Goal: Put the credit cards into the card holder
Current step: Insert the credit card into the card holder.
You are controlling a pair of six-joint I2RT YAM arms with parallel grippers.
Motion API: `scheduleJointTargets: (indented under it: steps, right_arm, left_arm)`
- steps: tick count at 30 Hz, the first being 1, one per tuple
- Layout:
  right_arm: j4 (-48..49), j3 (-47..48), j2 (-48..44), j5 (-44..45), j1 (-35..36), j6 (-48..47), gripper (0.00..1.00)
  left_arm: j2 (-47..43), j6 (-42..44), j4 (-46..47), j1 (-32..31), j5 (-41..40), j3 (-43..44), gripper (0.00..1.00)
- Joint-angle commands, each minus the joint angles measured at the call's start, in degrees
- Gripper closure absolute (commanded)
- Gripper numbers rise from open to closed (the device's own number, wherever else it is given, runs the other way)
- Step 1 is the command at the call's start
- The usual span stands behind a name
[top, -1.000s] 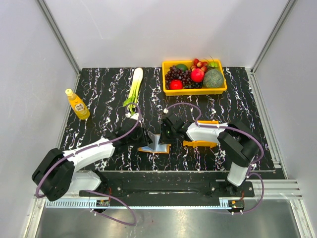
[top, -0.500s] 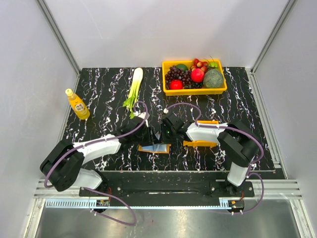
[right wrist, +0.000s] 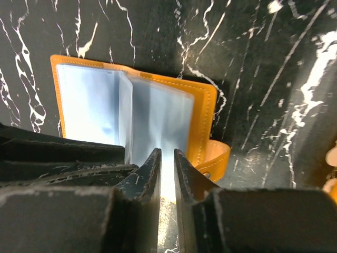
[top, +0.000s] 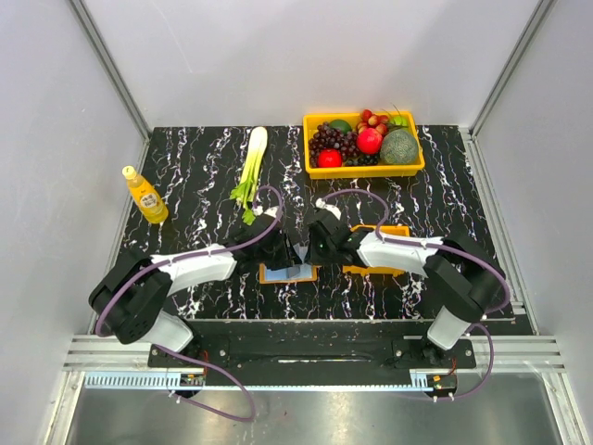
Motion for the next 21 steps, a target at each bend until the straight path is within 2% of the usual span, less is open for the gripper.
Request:
scheduleJointTargets:
  steps: [1,4,9,14,21]
  right_arm:
    - [-0.8,-0.8,-5.5,6.9,0.4,0.4,0.79]
    - [0.0,-1.9,-7.8,6.8,0.4,0.3,0.79]
    - [3.2,-3.1,-10.7,1.8,0.4,-0.3,0.81]
    - [2.0,-4.9,-12.3,0.6,0.4,0.7,0.84]
    - [2.1,-0.9,-5.1,-1.8,0.4,-0.3,0.84]
  left_arm:
    - [2.1,-0.5,-1.2,0.1,-4.4,-3.0,0.73]
    - [3.5,-0.3,-0.8,0.1,-3.5,-2.6,0.72]
    - [7.1,-0.5,0.6,-0.1,-1.4,-1.1,0.71]
    - [8.0,-1.0,1.9,-0.1,-0.4,-0.5,0.70]
    - [4.4,-1.0,1.8,-0.3,-1.5,-2.8,0.71]
